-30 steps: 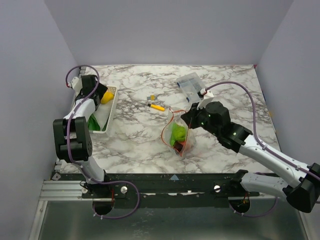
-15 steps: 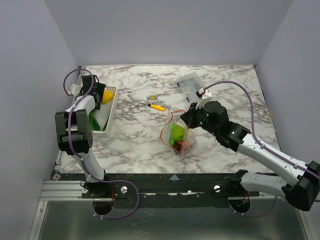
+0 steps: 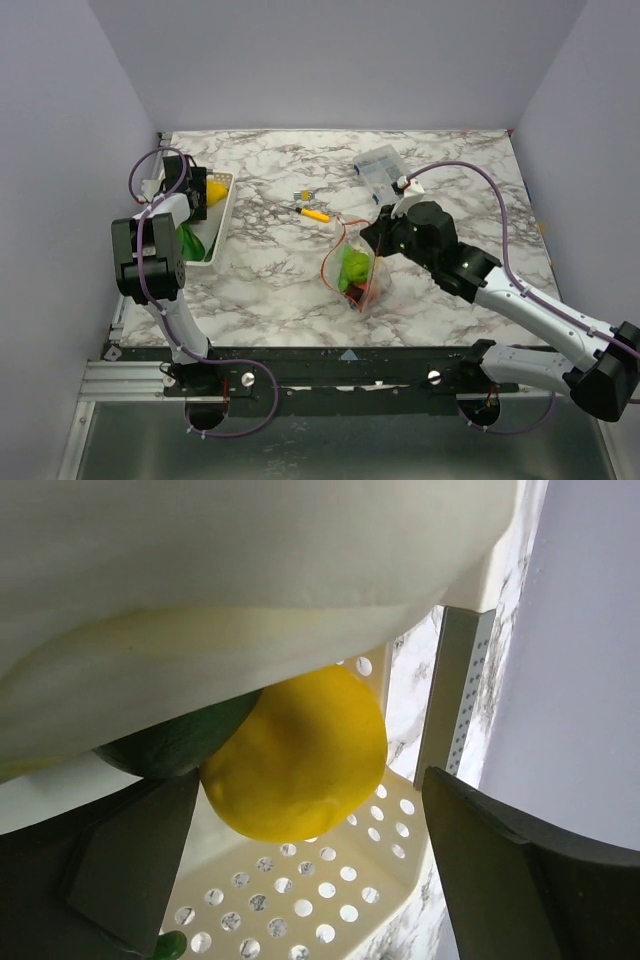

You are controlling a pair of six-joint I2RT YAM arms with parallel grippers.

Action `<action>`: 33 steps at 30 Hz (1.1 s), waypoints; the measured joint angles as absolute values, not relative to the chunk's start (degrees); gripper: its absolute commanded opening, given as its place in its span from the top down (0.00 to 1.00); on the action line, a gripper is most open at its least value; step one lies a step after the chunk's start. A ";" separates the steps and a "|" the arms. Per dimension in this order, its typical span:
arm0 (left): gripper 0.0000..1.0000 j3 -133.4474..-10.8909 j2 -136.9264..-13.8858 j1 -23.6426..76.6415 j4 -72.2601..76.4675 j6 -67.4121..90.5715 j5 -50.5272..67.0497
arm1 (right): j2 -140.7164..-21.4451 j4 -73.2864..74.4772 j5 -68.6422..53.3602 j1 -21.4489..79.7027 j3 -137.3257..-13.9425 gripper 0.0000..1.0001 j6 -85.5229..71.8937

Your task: Place the food in the zip-top bag and seal the zipper

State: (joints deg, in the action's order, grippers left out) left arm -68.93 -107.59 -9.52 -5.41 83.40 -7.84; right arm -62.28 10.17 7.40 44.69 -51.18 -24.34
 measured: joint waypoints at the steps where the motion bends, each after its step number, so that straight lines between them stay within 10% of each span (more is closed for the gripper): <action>1: 0.06 -68.93 -107.61 -9.54 -5.28 84.05 -7.86 | -62.35 10.17 7.38 44.69 -51.18 0.99 -24.34; 9: 0.14 -69.76 -109.47 -9.52 -4.86 87.22 -7.86 | -62.98 10.17 7.38 44.69 -51.33 0.99 -24.34; 33: 0.79 -57.95 -96.84 -9.54 -4.64 86.13 -8.14 | -63.00 10.22 7.38 44.69 -51.48 0.99 -24.36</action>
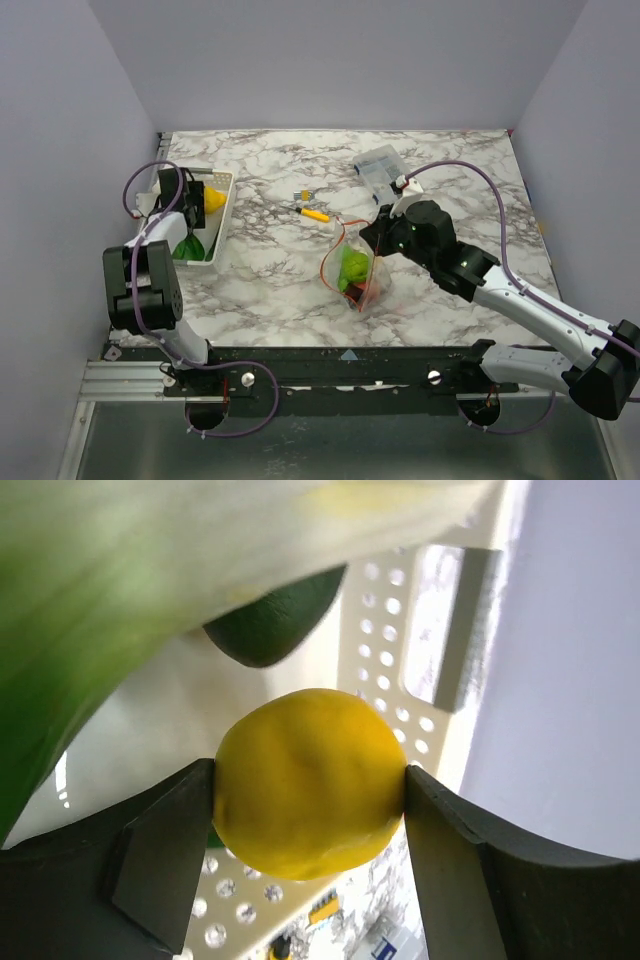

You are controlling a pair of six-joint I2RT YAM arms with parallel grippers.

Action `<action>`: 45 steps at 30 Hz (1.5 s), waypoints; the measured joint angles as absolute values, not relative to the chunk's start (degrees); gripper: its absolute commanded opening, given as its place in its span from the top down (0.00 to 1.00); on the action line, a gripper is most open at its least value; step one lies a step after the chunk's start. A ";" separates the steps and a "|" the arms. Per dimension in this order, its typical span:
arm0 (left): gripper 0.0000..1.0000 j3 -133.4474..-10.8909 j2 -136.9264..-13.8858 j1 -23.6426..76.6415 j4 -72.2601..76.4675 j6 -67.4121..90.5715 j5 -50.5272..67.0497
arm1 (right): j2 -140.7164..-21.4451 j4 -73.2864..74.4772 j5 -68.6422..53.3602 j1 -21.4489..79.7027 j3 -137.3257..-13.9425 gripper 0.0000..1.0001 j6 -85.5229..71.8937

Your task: Place the food in the zip-top bag and seal the zipper

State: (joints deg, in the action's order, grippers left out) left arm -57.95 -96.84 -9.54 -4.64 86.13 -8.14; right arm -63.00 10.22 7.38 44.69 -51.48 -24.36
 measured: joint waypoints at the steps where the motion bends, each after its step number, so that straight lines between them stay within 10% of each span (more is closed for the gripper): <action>1: 0.80 -57.39 -95.68 -9.54 -4.67 85.84 -8.19 | -63.00 10.26 7.38 44.69 -51.51 0.99 -24.38; 29: 0.96 -41.28 -45.54 -5.23 -12.80 66.26 23.70 | -64.27 13.89 6.68 44.69 -54.43 0.99 -30.30; 45: 1.00 -46.22 -42.00 42.98 -11.92 45.30 19.05 | -64.47 15.03 5.63 44.69 -55.27 0.99 -38.26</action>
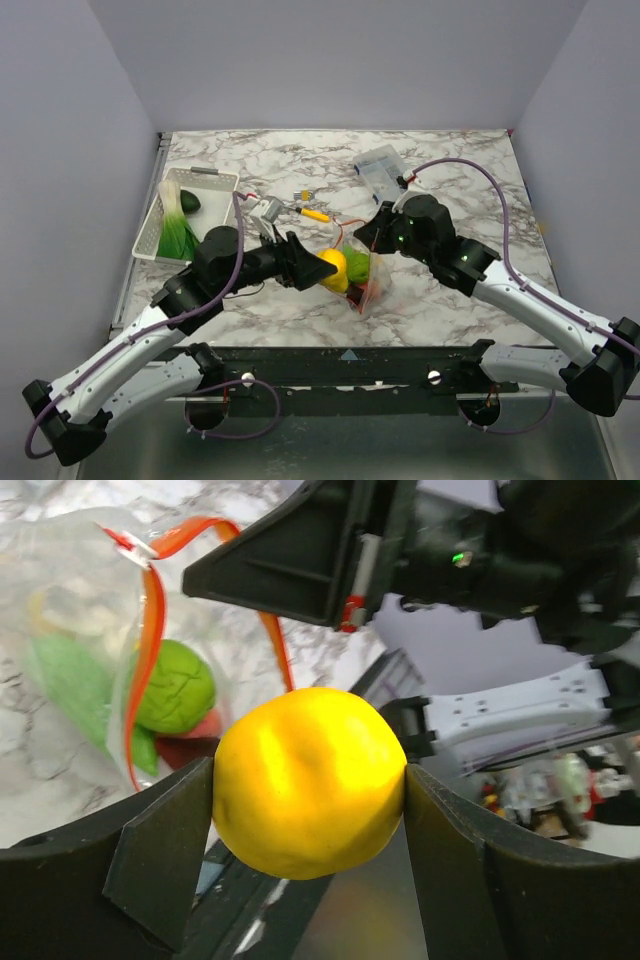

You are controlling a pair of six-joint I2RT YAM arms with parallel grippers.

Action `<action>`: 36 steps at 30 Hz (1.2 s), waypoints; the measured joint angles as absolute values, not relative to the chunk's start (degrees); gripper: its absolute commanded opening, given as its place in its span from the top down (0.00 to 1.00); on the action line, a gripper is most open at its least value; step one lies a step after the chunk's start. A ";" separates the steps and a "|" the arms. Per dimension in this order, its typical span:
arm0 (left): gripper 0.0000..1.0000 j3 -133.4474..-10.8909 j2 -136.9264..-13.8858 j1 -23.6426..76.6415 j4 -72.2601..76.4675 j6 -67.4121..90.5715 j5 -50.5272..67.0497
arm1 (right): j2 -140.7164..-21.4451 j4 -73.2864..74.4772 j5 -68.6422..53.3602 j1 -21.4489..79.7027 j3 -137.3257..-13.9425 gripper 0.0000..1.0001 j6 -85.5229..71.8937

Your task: Place the food in the zip-top bag and seal the zipper

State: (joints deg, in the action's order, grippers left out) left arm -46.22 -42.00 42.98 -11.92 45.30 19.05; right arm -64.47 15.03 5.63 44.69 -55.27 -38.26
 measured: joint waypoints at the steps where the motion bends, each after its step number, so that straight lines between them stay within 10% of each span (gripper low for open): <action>1: 1.00 -46.72 -43.18 44.47 -12.53 44.25 17.19 | -64.45 15.03 5.32 44.69 -55.33 0.99 -39.09; 16: 0.99 -46.35 -48.82 50.39 -4.38 34.46 -4.12 | -63.72 14.96 0.60 44.69 -59.20 0.99 -57.23; 18: 0.93 -46.35 -48.84 50.39 -3.42 33.34 -5.39 | -63.96 14.50 0.03 44.69 -60.03 0.99 -58.50; 25: 0.20 -45.95 -49.98 50.52 -2.50 29.32 -9.39 | -64.01 13.63 -0.86 44.69 -60.05 0.99 -60.69; 30: 0.02 -47.62 -51.37 50.70 -6.92 28.40 -9.02 | -64.01 13.30 -0.82 44.69 -59.94 0.99 -61.10; 36: 0.02 -53.65 -52.21 50.70 -15.77 28.05 -5.50 | -63.90 12.08 -0.80 44.69 -59.00 0.99 -61.47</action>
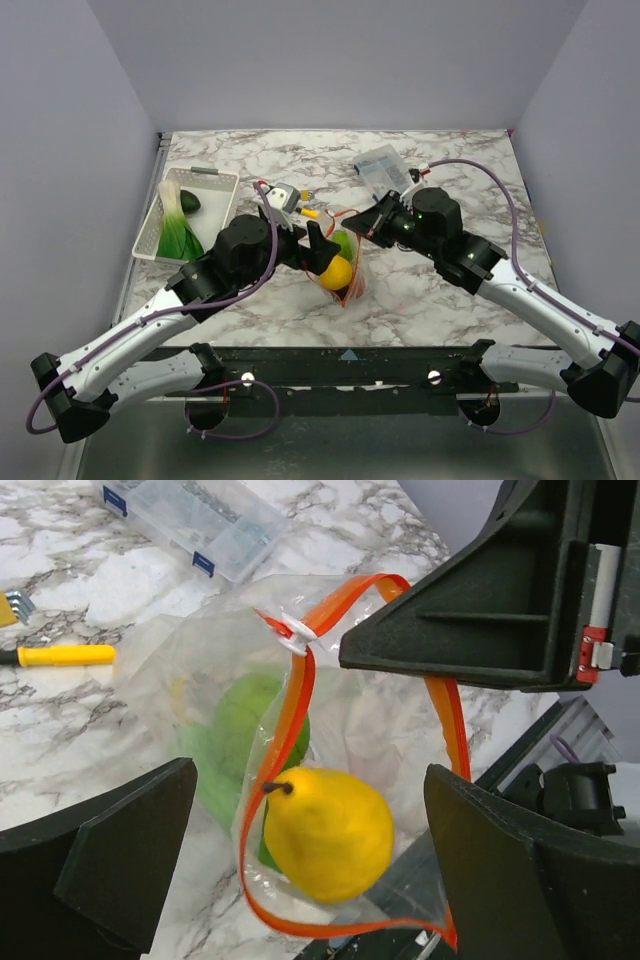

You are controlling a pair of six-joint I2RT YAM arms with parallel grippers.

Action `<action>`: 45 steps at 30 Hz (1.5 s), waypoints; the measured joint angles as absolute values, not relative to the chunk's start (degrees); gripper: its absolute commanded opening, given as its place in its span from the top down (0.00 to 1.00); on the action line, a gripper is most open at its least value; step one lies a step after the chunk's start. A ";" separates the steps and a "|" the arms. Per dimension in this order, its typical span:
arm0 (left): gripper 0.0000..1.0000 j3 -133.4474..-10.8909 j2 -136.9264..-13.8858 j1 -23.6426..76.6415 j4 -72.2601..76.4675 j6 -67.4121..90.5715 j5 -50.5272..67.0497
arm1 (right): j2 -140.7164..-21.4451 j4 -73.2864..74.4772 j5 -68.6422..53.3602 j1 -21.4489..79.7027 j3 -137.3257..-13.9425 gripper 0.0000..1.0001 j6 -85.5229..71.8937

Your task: Place the food in the zip-top bag and seal the zipper

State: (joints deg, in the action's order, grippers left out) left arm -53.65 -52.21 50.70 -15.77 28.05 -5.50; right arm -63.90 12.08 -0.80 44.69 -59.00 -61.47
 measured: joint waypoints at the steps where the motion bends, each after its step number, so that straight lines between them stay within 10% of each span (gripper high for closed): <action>1: 0.02 -54.37 -52.10 50.70 -16.86 28.14 -5.08 | -63.86 11.88 -0.80 44.69 -58.67 0.99 -61.54; 10: 0.40 -53.12 -44.07 50.63 -25.69 31.11 -4.97 | -63.83 11.18 -0.80 44.69 -58.06 0.99 -61.69; 18: 0.23 -45.41 -39.86 50.63 -26.13 36.99 -2.94 | -62.61 10.22 -0.78 44.69 -57.32 0.99 -61.69; 36: 0.65 -45.78 -52.14 50.59 -21.19 39.72 5.23 | -59.46 9.93 -0.47 44.69 -53.80 0.99 -61.47; 41: 1.00 -47.37 -55.00 50.59 -19.81 39.00 7.88 | -57.98 9.93 0.05 44.69 -53.78 0.99 -61.36; 45: 1.00 -50.63 -56.64 50.59 -21.39 36.82 9.13 | -58.22 10.87 -0.01 44.69 -54.02 0.99 -58.65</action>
